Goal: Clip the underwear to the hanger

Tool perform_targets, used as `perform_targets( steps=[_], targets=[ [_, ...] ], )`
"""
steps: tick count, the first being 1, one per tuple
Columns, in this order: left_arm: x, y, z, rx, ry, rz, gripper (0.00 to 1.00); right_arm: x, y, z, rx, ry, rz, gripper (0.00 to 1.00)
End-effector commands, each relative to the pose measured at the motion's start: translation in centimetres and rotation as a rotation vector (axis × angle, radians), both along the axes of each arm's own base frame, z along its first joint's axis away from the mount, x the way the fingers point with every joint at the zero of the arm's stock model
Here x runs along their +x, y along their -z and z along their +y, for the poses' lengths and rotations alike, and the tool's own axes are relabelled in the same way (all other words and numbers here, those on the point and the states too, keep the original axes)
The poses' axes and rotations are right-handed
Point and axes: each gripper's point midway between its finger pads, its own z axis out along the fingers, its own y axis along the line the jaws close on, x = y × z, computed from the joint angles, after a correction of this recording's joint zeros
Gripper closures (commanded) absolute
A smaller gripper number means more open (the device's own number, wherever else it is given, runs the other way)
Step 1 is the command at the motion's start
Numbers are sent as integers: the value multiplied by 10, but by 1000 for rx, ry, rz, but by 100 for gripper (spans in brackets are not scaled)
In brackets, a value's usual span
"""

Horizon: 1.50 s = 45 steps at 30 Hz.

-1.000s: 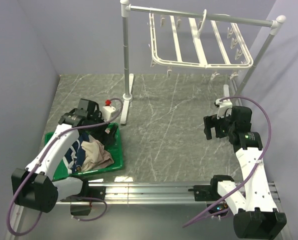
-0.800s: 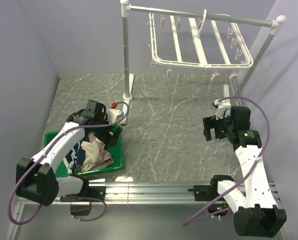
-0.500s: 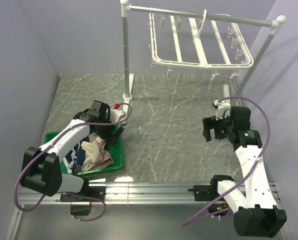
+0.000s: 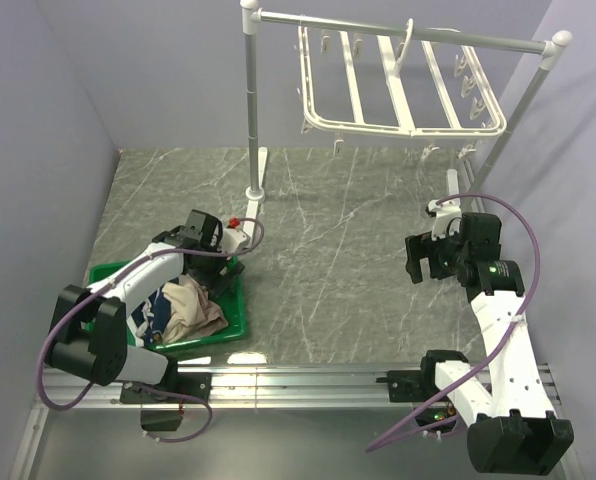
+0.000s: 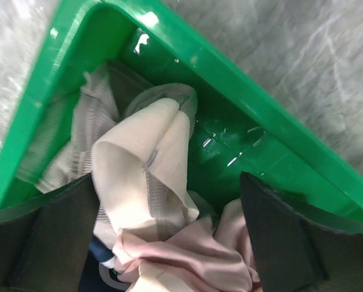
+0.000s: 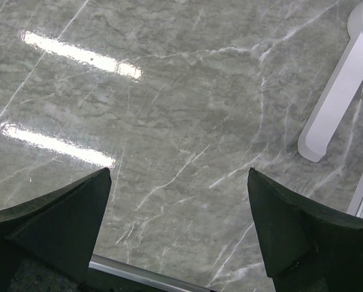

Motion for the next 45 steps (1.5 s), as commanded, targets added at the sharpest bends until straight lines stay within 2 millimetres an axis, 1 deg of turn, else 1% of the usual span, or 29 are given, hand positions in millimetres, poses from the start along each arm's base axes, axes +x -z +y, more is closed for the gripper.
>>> perform_targets(
  steps=[1,3,4,5,6,7,8,9,11,12,15,16,17,21,22,24,25,26,29,30,31,33,34,35,38,39,40,42,45],
  targets=[
    [8,5,2,19,2,-29,5,4,-18,2,-8,-20,-61,0],
    [7,4,-2,-1,14,-28,15,4,-18,3,-5,-24,-58,0],
    [8,1,-5,-13,17,-33,30,4,-18,2,-6,-23,-58,0],
    [10,-5,-7,-27,18,-46,38,3,-20,3,-4,-25,-60,0],
    [12,-15,-11,-54,23,-70,51,3,-21,4,-2,-27,-63,0],
    [13,-22,-13,-68,24,-88,57,3,-22,4,-2,-29,-67,0],
    [17,-37,-16,-90,25,-132,63,2,-21,5,4,-32,-65,0],
    [16,-44,-19,-112,33,-141,77,2,-23,6,7,-36,-68,0],
    [19,-61,-22,-138,33,-182,94,1,-23,8,16,-46,-66,1],
    [18,-72,-24,-155,34,-206,100,0,-24,11,23,-60,-68,1],
    [14,-96,-28,-199,46,-242,100,-3,-26,16,40,-89,-66,2],
    [8,-100,-31,-216,59,-231,100,-4,-26,17,44,-99,-64,3],
    [8,-113,-32,-234,65,-258,100,-5,-27,19,50,-108,-63,4],
    [-2,-138,-37,-279,84,-278,100,-10,-34,28,73,-164,-76,7],
    [-1,-149,-38,-293,87,-299,100,-11,-40,33,89,-188,-92,8],
    [-9,-164,-44,-337,119,-308,100,-12,-47,37,101,-209,-109,9],
    [-12,-171,-47,-357,141,-315,100,-13,-55,42,118,-235,-134,10],
    [-18,-186,-54,-398,180,-331,100,-15,-59,45,127,-246,-143,11],
    [-25,-212,-65,-462,268,-388,100,-19,-80,57,166,-306,-198,14],
    [-33,-218,-72,-492,333,-388,100,-20,-83,60,176,-325,-204,16],
    [-33,-228,-75,-501,363,-401,100,-25,-91,68,202,-368,-212,16],
    [-41,-231,-82,-524,427,-365,100,-29,-97,74,210,-413,-228,17],
    [-41,-242,-85,-536,450,-372,100,-31,-102,77,210,-435,-248,18],
    [-39,-239,-88,-542,461,-343,100,-33,-107,80,205,-455,-273,18],
    [-44,-249,-101,-598,530,-327,100,-35,-125,83,195,-482,-381,22],
    [-47,-253,-107,-629,549,-326,100,-45,-133,92,207,-528,-426,27],
    [-47,-258,-116,-648,580,-342,99,-45,-139,94,207,-546,-471,29],
    [-49,-261,-128,-672,605,-342,99,-54,-150,100,216,-585,-545,35],
    [-53,-265,-150,-705,658,-345,97,-57,-159,105,218,-610,-632,40]
  ],
)
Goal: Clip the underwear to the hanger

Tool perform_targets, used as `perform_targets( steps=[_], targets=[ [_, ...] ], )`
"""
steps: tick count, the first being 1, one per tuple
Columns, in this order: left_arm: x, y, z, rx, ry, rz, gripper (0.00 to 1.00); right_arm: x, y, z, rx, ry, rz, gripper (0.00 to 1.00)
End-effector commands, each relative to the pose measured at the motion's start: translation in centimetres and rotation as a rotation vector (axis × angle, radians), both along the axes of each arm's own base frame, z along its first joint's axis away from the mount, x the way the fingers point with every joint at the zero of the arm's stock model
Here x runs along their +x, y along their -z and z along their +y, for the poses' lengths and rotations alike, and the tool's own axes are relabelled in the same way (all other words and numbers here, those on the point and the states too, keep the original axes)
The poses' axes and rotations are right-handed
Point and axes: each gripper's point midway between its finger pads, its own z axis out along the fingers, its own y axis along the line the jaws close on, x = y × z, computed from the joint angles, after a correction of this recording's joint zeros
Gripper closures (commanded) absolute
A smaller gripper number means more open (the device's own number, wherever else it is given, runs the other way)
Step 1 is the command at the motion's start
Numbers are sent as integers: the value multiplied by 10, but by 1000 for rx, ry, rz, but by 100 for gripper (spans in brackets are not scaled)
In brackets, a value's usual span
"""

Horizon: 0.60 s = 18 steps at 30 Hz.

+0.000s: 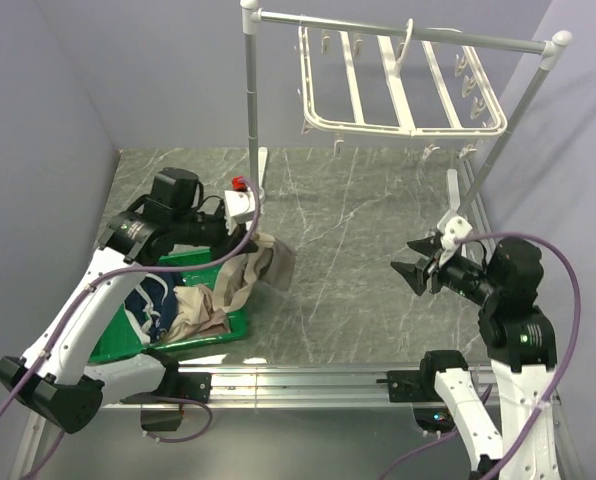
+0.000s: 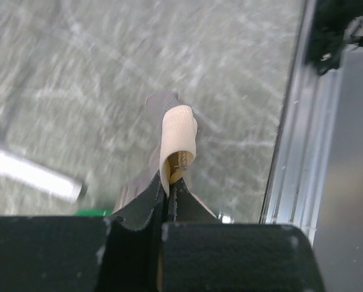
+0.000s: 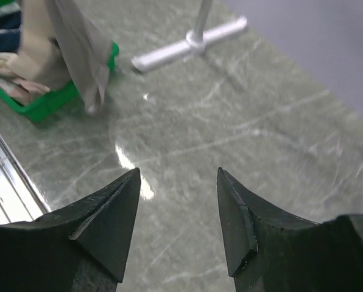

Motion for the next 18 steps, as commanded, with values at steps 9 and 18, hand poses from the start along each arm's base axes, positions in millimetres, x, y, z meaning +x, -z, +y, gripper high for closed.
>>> perform_targets(
  steps=[9,18],
  targets=[
    [-28,-26,-96,-143,260,-69,97,-2,-27,32,44,-165,-202,46],
    [-35,-4,-149,-147,330,-3,98,4,-3,75,-61,-321,-176,46]
  ],
)
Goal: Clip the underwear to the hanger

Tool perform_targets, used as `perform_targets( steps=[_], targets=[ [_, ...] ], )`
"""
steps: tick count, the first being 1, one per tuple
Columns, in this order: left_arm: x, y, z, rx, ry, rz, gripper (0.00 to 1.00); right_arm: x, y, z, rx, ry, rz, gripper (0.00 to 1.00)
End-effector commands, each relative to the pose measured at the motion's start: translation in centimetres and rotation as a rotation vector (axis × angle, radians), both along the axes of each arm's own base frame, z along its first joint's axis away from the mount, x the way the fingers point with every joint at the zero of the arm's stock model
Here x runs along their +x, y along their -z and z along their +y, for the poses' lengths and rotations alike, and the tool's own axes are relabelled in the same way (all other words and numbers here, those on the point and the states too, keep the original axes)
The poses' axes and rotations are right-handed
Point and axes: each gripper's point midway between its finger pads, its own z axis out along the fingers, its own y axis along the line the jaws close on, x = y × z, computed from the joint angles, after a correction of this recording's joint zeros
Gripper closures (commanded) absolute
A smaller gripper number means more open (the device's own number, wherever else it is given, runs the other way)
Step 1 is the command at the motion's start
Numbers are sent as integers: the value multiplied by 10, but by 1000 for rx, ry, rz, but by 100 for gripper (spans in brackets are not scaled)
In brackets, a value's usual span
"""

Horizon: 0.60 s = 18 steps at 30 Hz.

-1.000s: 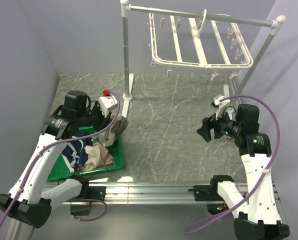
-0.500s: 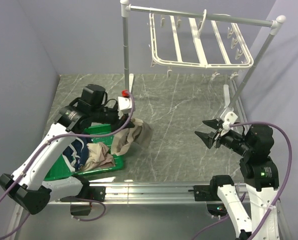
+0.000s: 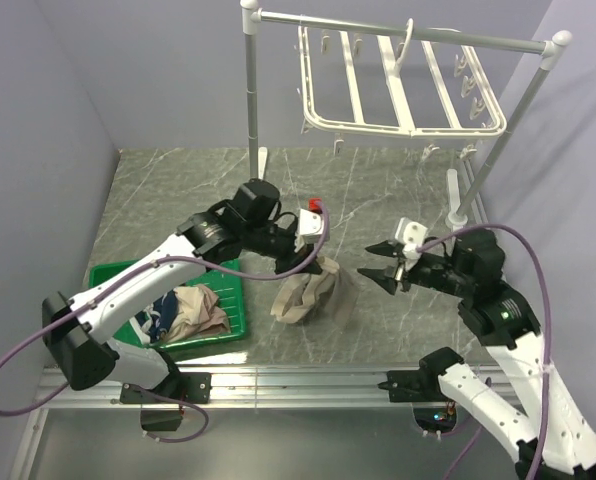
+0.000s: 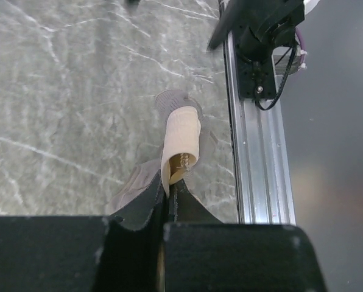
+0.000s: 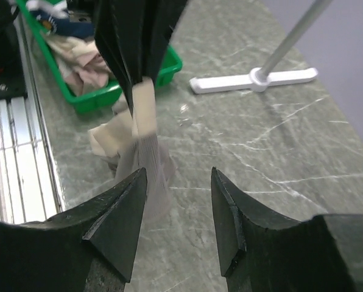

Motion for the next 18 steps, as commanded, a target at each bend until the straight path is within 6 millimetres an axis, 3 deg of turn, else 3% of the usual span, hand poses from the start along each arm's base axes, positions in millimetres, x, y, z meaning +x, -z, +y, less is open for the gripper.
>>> perform_targets(
  steps=[1,6,9,18],
  targets=[
    [4,-21,-24,-80,13,-29,98,15,-4,12,-39,-8,-73,46],
    [6,-12,-33,-71,38,-3,98,15,18,33,-91,-72,-32,47],
    [6,-11,-35,-82,47,-13,98,16,38,35,-126,-82,-24,48],
    [2,2,-42,-80,88,27,98,22,47,40,-126,-73,-54,53]
  ],
)
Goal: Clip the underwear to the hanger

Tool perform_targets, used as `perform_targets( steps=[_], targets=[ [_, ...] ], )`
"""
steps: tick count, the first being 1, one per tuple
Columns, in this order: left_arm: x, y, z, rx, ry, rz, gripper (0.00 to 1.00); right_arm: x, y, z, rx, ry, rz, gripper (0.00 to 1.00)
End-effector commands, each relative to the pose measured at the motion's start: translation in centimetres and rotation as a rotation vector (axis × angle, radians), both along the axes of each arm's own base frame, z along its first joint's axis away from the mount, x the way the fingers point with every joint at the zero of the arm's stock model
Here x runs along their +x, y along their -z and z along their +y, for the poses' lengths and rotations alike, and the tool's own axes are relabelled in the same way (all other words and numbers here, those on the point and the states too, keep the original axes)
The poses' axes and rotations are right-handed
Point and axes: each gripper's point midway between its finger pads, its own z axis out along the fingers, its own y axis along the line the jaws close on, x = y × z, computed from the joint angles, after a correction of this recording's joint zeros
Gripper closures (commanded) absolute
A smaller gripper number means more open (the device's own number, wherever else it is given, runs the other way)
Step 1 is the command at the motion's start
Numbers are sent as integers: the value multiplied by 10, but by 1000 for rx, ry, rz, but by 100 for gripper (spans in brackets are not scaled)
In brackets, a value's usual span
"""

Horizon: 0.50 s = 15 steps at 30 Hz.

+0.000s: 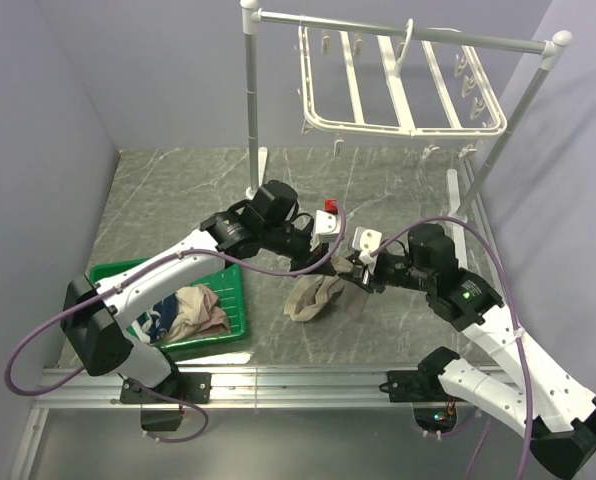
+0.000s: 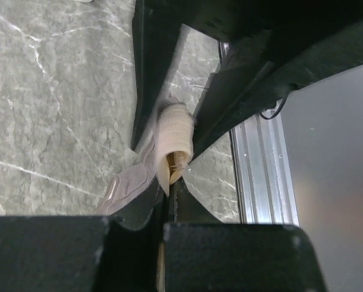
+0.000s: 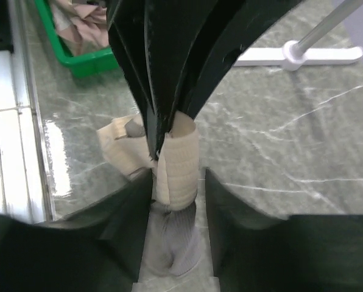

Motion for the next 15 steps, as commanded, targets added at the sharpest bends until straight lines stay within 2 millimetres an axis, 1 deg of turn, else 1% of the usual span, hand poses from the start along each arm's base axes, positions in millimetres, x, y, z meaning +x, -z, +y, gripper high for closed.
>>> perform_targets(
  steps=[1,2,3,4,5,6,7,8,9,10,11,12,13,14,15],
  targets=[
    [-3,-17,-13,-71,50,-9,98,10,-17,6,37,7,-93,61],
    [-2,-19,-14,-73,54,-12,97,10,-21,7,42,2,-99,70],
    [-2,-15,-14,-60,55,-4,97,10,-22,7,42,4,-100,79],
    [-2,-15,-14,-59,55,-6,93,12,-23,8,40,9,-98,97],
    [0,-13,-13,-53,46,-6,89,15,-27,5,39,29,-107,100],
    [0,-12,-10,-45,37,-8,85,15,-27,3,30,38,-105,100],
    [1,-11,-7,-37,31,-21,74,16,-28,1,24,48,-113,100],
    [4,-4,0,-21,11,-15,68,17,-30,-2,18,67,-122,100],
    [8,-10,8,-34,-21,-32,62,17,-28,-6,4,78,-118,100],
    [11,-8,16,-34,-44,-30,51,16,-26,-10,-3,87,-124,100],
    [19,7,31,-13,-88,-12,42,15,-22,-13,-11,98,-127,100],
    [22,5,42,-16,-112,-49,40,18,-18,-17,-23,119,-131,100],
    [24,15,53,16,-128,-54,30,18,-16,-21,-26,129,-141,100],
    [25,33,67,64,-145,-50,30,18,-5,-23,-45,139,-126,100],
    [25,37,75,82,-130,-108,29,22,-1,-27,-57,166,-125,100]
  ],
)
